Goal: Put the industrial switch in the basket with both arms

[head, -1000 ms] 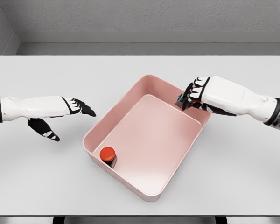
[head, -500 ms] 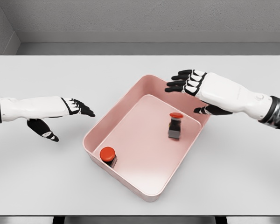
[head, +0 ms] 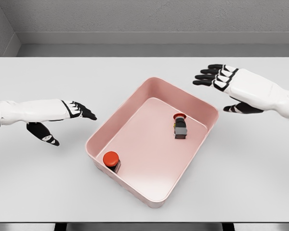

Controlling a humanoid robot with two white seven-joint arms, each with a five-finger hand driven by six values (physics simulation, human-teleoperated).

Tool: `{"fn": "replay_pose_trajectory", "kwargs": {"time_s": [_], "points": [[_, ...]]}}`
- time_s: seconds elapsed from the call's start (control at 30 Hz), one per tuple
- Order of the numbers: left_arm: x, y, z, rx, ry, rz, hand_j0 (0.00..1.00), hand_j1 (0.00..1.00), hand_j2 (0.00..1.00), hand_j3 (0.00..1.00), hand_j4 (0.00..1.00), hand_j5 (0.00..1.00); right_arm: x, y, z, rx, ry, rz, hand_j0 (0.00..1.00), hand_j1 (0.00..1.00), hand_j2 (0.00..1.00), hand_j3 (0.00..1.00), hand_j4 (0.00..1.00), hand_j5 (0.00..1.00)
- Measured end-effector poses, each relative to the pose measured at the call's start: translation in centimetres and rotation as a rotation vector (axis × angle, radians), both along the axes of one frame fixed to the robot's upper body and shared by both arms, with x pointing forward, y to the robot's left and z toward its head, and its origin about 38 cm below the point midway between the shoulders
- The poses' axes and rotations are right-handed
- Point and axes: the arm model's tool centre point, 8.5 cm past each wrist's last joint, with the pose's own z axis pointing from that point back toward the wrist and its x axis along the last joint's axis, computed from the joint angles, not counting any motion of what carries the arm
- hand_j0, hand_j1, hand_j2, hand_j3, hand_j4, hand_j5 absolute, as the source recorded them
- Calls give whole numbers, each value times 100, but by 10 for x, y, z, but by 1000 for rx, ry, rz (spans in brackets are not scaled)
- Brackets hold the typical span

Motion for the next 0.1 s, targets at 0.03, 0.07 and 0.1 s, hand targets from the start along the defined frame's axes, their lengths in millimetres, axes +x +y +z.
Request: {"fn": "replay_pose_trajectory", "kwargs": {"time_s": [0.03,0.07,0.1], "points": [[0,0,0,0,0,0,100,100,100,100,100,100,0,0,0,0,-1,-1,100,100,100,100,100,100],[0,0,0,0,0,1,100,100,100,100,100,100,0,-1,1,-1,-1,-2,100,100,100,100,100,100],[0,0,0,0,0,1,100,100,100,100,100,100,0,-1,1,-1,-2,-3,100,100,100,100,100,100]]}}
